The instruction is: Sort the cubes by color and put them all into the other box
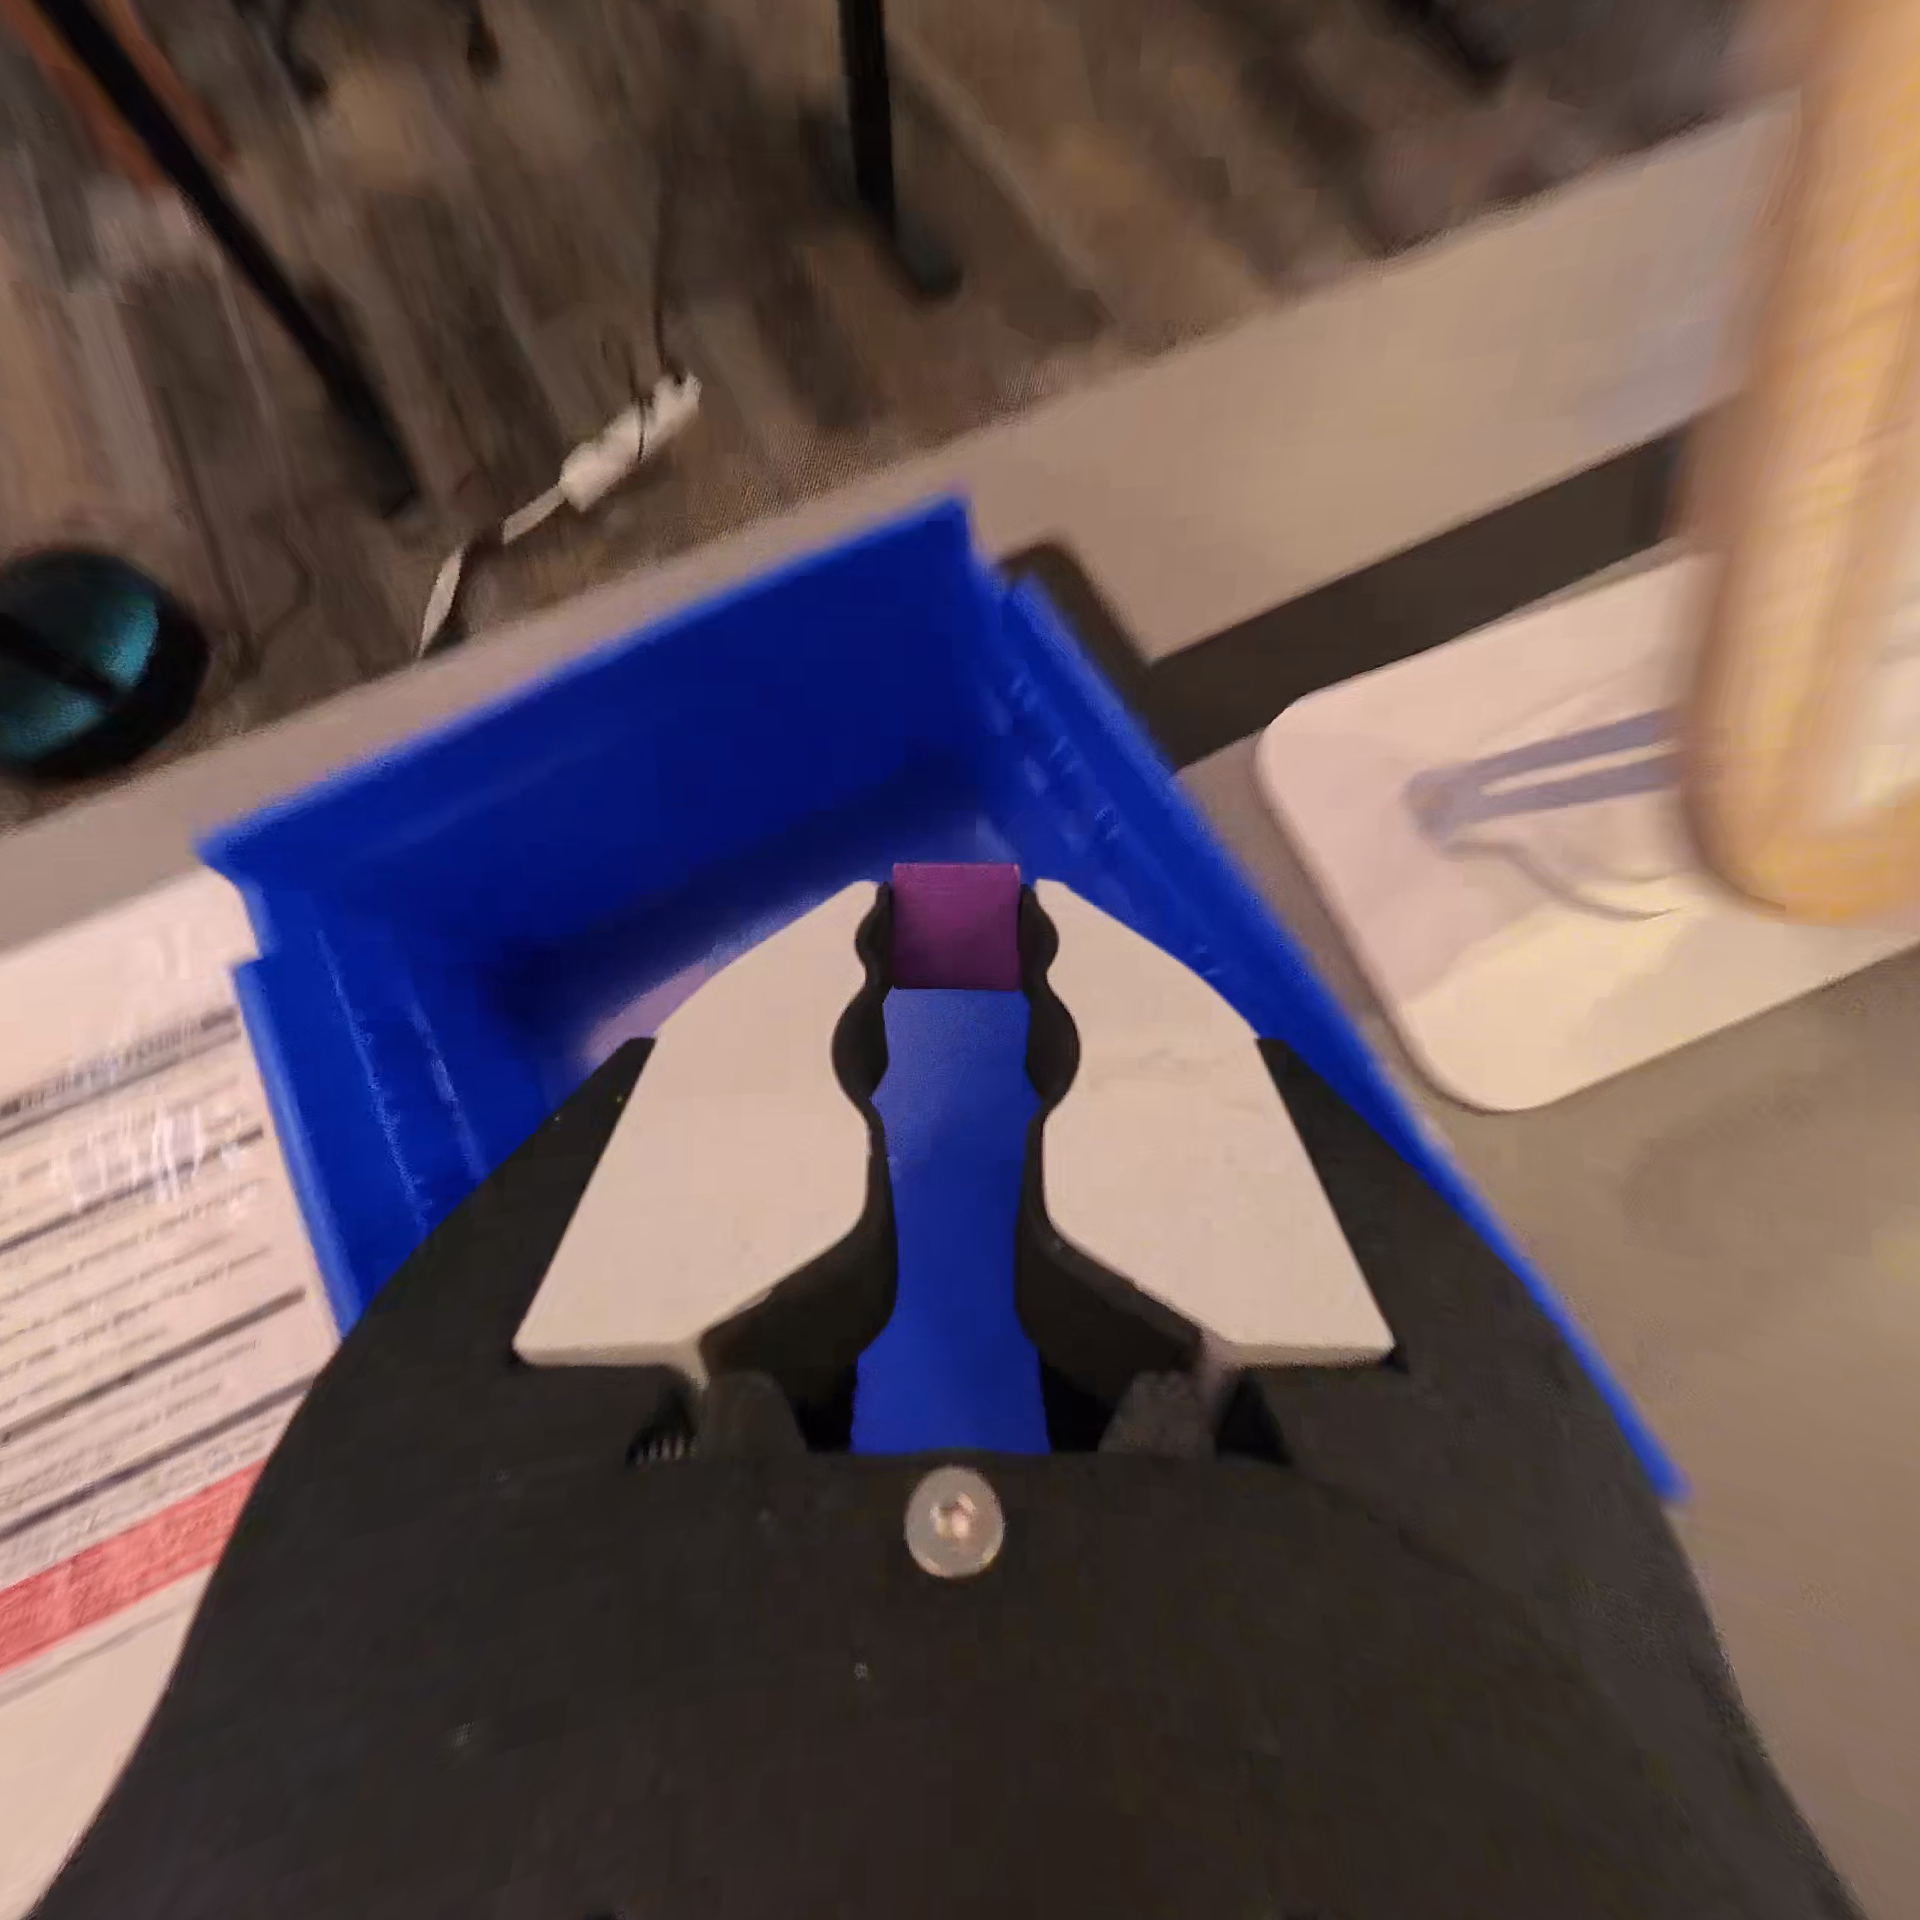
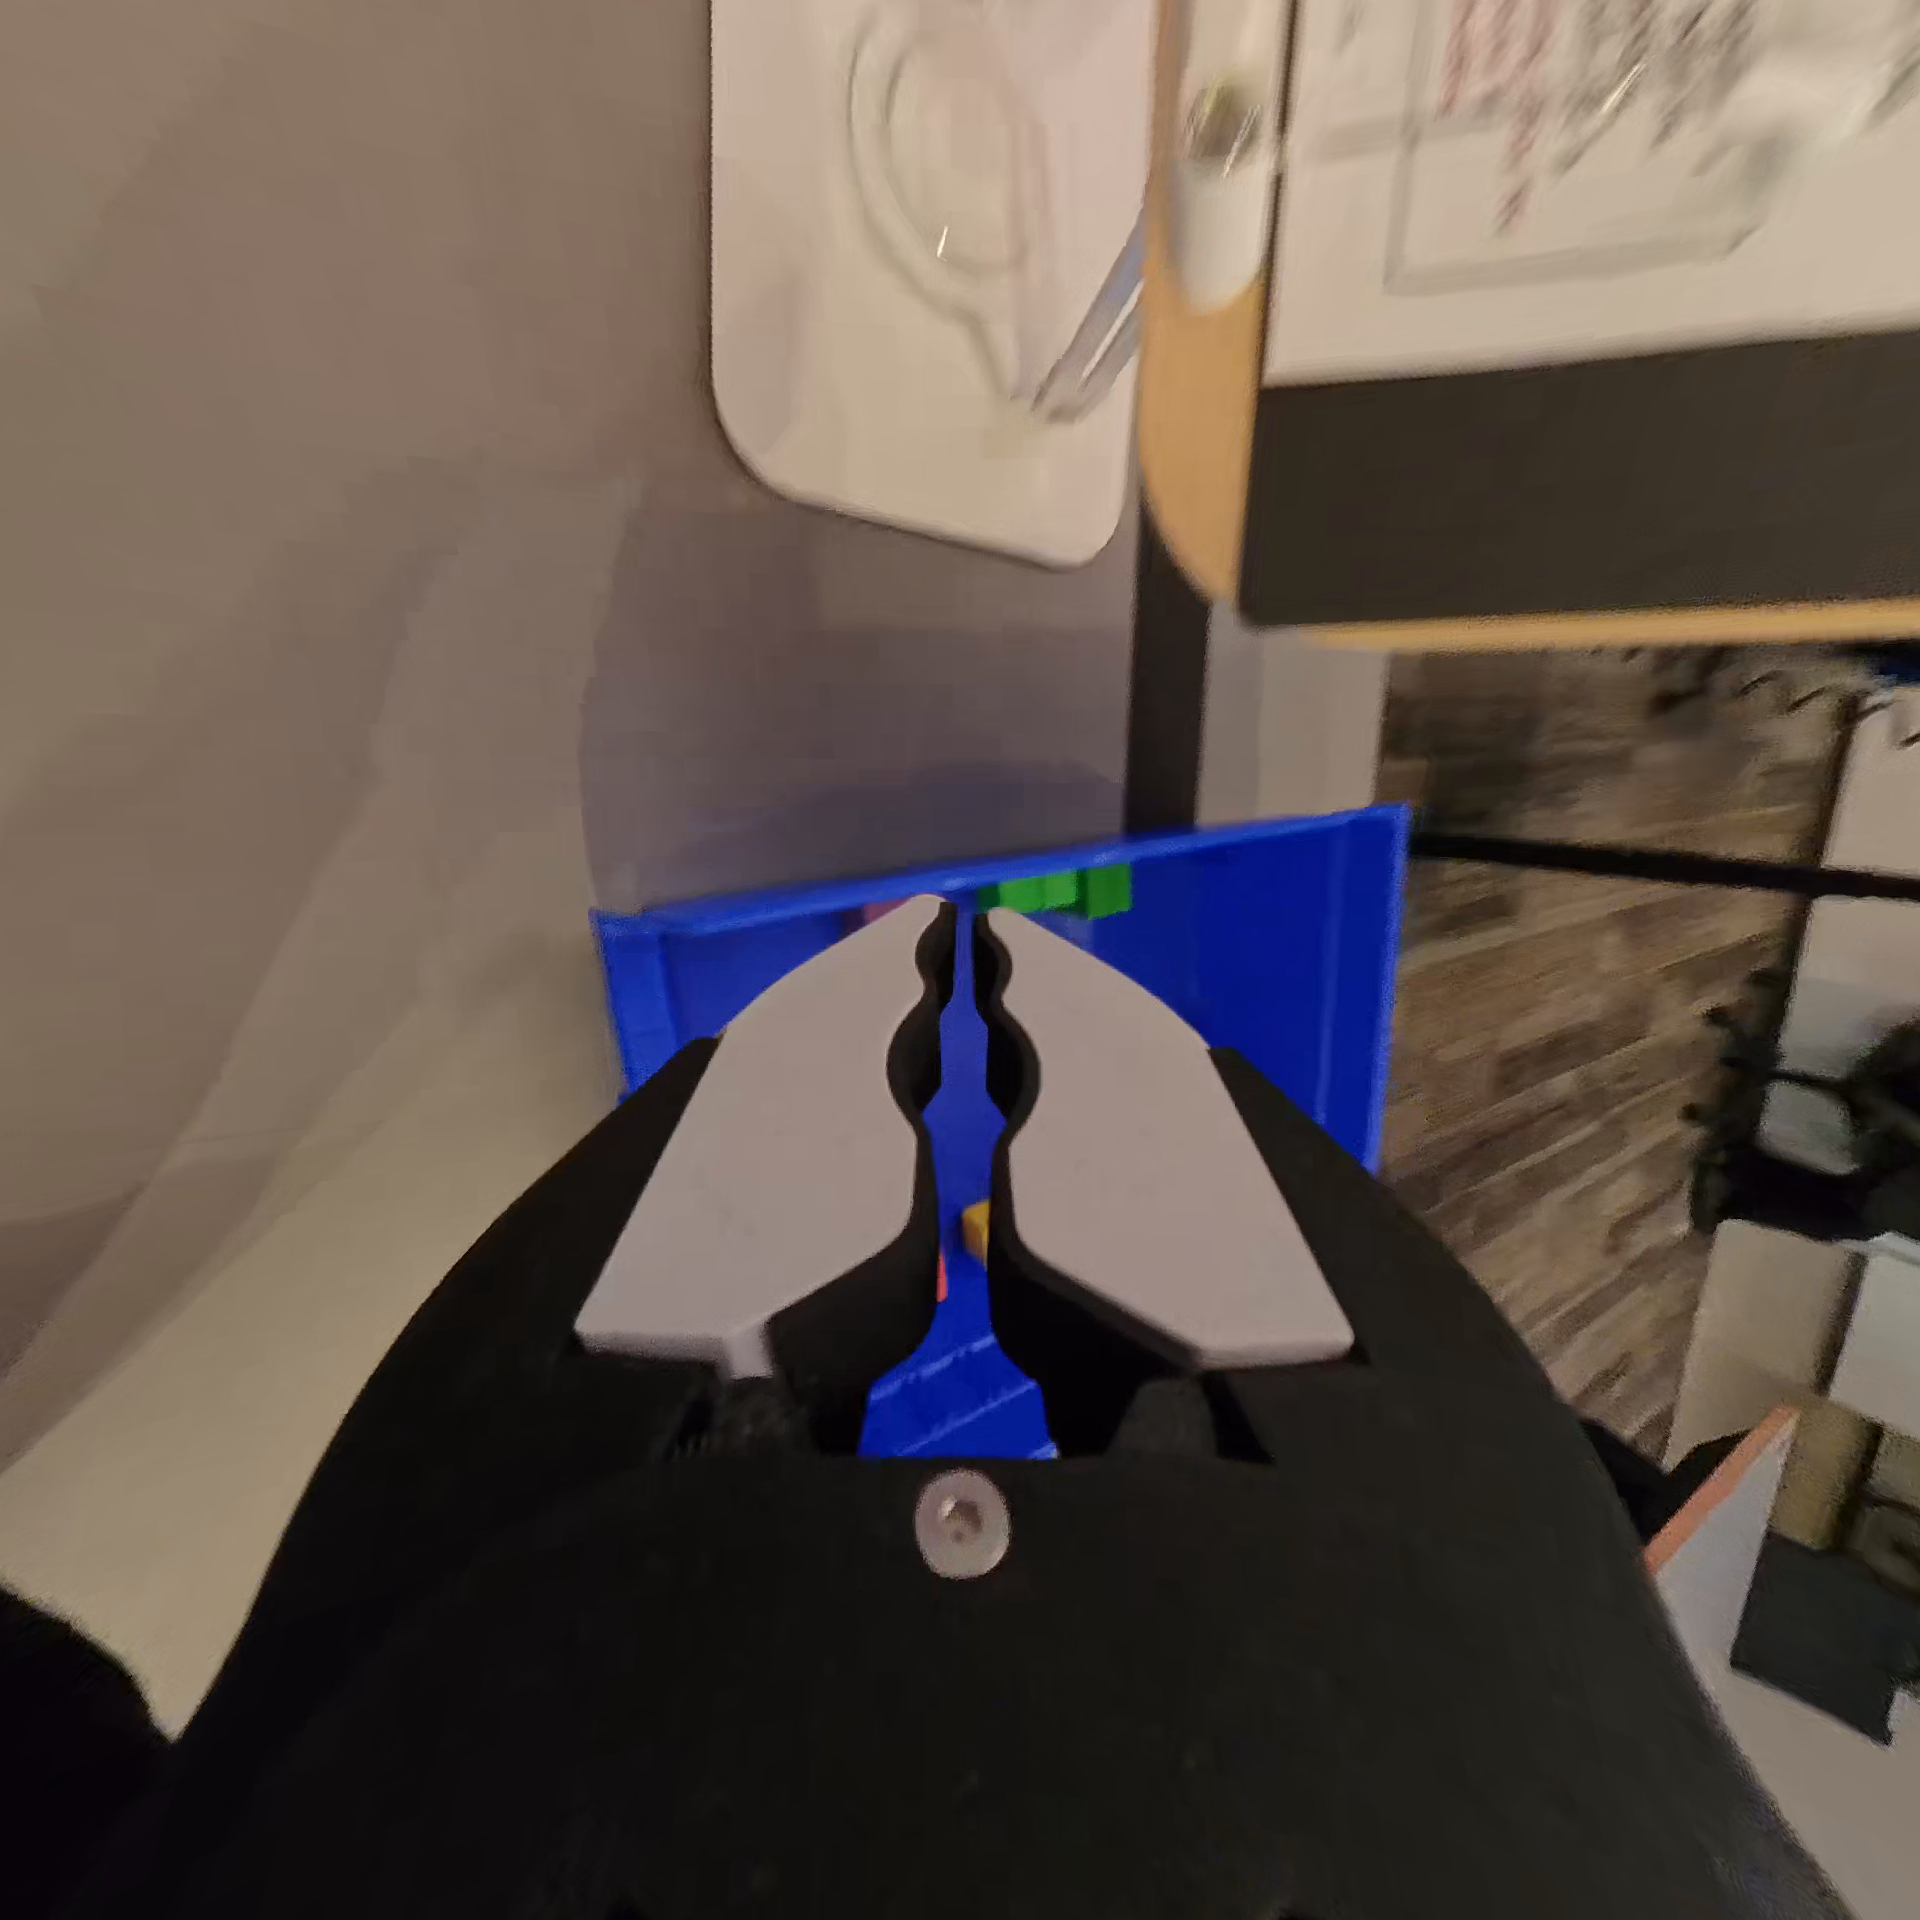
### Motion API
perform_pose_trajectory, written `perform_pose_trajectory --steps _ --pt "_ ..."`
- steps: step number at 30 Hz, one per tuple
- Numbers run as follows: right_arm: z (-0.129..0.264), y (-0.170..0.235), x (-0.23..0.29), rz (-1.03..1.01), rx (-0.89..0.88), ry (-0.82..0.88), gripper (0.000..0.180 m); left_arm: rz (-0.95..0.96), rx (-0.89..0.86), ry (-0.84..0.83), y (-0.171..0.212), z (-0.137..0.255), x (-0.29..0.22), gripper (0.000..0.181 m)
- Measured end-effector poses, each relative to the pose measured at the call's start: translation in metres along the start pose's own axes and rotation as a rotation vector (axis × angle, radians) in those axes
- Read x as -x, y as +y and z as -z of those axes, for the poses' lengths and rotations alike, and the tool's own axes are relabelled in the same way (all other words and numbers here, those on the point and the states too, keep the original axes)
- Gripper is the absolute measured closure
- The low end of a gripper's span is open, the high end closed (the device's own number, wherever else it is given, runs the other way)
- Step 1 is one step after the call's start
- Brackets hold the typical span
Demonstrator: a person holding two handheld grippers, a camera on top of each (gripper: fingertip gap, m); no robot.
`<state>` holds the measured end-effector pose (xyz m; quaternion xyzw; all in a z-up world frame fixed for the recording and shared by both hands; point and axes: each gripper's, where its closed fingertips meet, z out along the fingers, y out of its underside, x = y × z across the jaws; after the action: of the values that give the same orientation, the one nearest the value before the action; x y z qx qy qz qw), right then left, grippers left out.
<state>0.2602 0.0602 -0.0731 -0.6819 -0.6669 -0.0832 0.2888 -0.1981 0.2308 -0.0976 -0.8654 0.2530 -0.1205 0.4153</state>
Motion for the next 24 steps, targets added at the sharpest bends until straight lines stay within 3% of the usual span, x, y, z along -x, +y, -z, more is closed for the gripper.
perform_pose_trajectory --steps 1,6,12,17,24 --pt "0.006 -0.010 -0.003 0.016 -0.042 0.035 0.174 0.005 -0.089 0.048 -0.017 0.020 -0.010 0.159" --pt "0.039 -0.072 -0.026 0.117 -0.268 0.345 0.142 -0.066 -0.420 0.340 -0.081 0.102 -0.093 0.159" --pt "0.064 -0.153 -0.010 0.223 -0.601 0.548 0.131 -0.174 -0.646 0.814 -0.109 0.149 -0.219 0.159" --pt "0.075 -0.192 0.009 0.267 -0.820 0.680 0.130 -0.168 -0.738 1.120 -0.111 0.154 -0.304 0.159" --pt "0.083 -0.199 0.016 0.301 -0.878 0.757 0.130 -0.094 -0.653 1.383 -0.087 0.131 -0.373 0.159"
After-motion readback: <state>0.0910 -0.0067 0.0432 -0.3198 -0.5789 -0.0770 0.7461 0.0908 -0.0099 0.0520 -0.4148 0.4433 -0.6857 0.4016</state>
